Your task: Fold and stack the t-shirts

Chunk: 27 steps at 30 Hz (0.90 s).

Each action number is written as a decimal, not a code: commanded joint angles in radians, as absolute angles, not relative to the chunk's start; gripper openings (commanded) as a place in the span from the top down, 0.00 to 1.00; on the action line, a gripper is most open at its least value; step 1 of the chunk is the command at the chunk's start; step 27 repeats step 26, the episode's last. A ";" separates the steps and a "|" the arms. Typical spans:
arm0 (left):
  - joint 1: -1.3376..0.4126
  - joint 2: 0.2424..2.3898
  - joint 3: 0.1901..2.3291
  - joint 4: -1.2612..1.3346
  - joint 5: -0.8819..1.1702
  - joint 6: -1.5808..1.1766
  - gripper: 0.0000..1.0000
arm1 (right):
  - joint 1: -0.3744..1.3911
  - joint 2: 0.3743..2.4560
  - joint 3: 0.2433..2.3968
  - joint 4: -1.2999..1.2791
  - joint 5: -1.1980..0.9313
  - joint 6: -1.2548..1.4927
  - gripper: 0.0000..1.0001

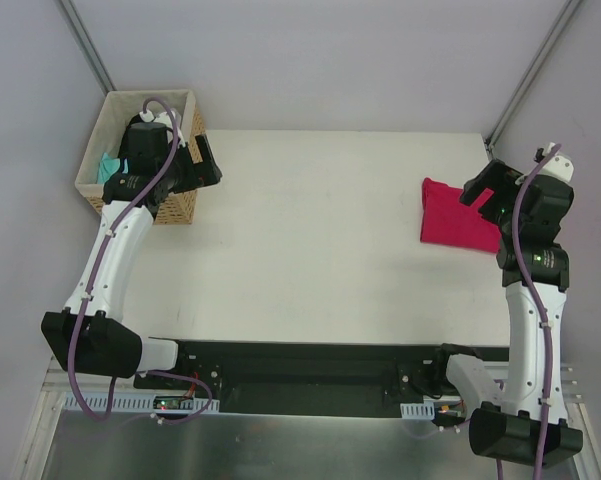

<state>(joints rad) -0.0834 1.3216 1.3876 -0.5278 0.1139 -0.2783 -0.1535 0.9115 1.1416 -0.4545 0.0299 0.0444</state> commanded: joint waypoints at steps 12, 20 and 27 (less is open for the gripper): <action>-0.074 1.302 1.417 -0.514 0.034 -0.284 0.01 | -0.152 0.931 1.170 -0.417 0.124 0.078 0.00; -0.074 1.281 1.405 -0.515 0.057 -0.279 0.01 | -0.152 0.928 1.210 -0.419 0.210 0.071 0.00; -0.074 1.263 1.393 -0.514 0.008 -0.296 0.01 | -0.152 0.960 1.255 -0.442 0.183 0.057 0.00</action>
